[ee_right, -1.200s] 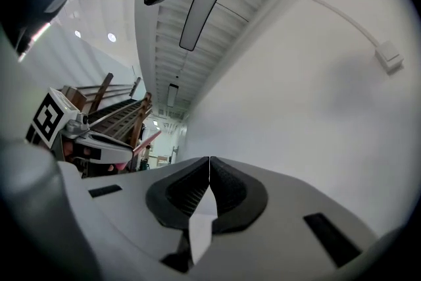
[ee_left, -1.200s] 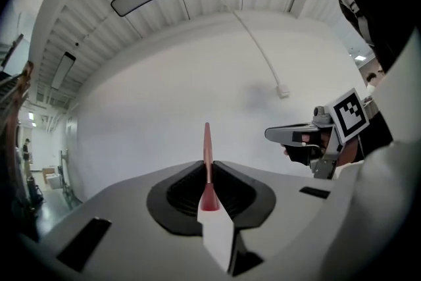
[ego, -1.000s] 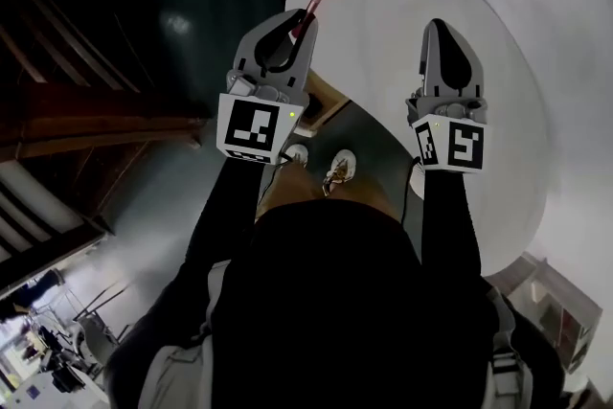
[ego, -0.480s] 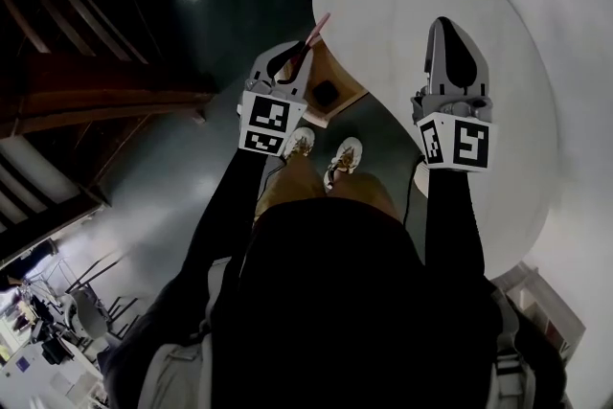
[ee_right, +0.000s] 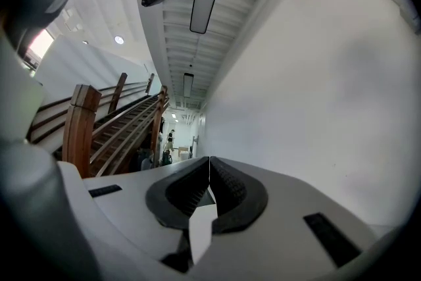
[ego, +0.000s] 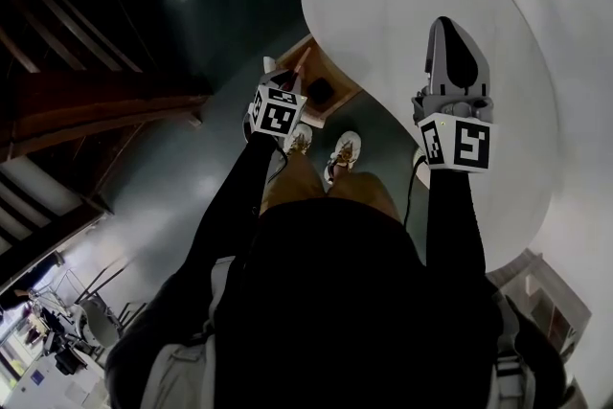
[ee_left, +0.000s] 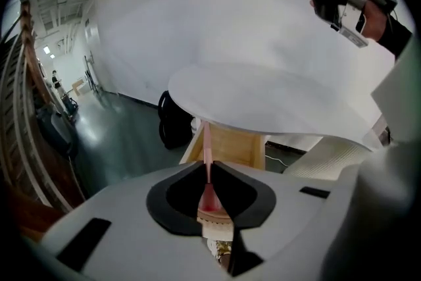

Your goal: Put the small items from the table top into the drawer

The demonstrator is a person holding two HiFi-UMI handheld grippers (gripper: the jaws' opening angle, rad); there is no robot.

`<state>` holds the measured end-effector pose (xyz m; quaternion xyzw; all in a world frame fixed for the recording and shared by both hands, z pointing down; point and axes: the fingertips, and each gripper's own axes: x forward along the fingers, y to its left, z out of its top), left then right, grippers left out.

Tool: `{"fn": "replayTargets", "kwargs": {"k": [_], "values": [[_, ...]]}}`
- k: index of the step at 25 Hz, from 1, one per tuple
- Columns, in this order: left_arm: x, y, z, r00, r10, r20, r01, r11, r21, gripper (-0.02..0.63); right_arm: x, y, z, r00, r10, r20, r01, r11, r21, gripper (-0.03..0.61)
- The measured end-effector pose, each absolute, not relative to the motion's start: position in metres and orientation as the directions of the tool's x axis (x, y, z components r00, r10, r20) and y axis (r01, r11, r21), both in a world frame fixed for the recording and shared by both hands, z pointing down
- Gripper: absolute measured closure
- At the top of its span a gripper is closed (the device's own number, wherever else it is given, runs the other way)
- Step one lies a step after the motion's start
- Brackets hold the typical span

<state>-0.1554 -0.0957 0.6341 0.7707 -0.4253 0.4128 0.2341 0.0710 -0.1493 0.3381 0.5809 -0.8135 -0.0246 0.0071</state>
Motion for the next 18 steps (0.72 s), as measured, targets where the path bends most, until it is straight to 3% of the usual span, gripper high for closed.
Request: {"fn": "replayTargets", "kwargs": {"k": [8,9,10,18], "values": [[-0.134,-0.11,0.655,0.316,-0.407,0.857,-0.803,-0.596,0.013,0.54,0.081,-0.147,0.342,-0.301,-0.954,-0.003,-0.952,0.301,0.053,0.551],[-0.132,-0.113,0.655,0.328,-0.403,0.854,-0.796,-0.605,0.021,0.437,0.082,-0.147,0.342,-0.298,-0.954,-0.003,-0.953,0.298,0.053,0.551],[-0.129,-0.115,0.655,0.339,-0.398,0.852,-0.791,-0.612,0.029,0.375,0.083,-0.147,0.342,-0.295,-0.955,-0.002,-0.954,0.295,0.052,0.551],[-0.128,-0.111,0.654,0.351,-0.407,0.844,-0.787,-0.616,0.03,0.374,0.086,-0.143,0.341,-0.289,-0.957,-0.006,-0.956,0.288,0.052,0.551]]}}
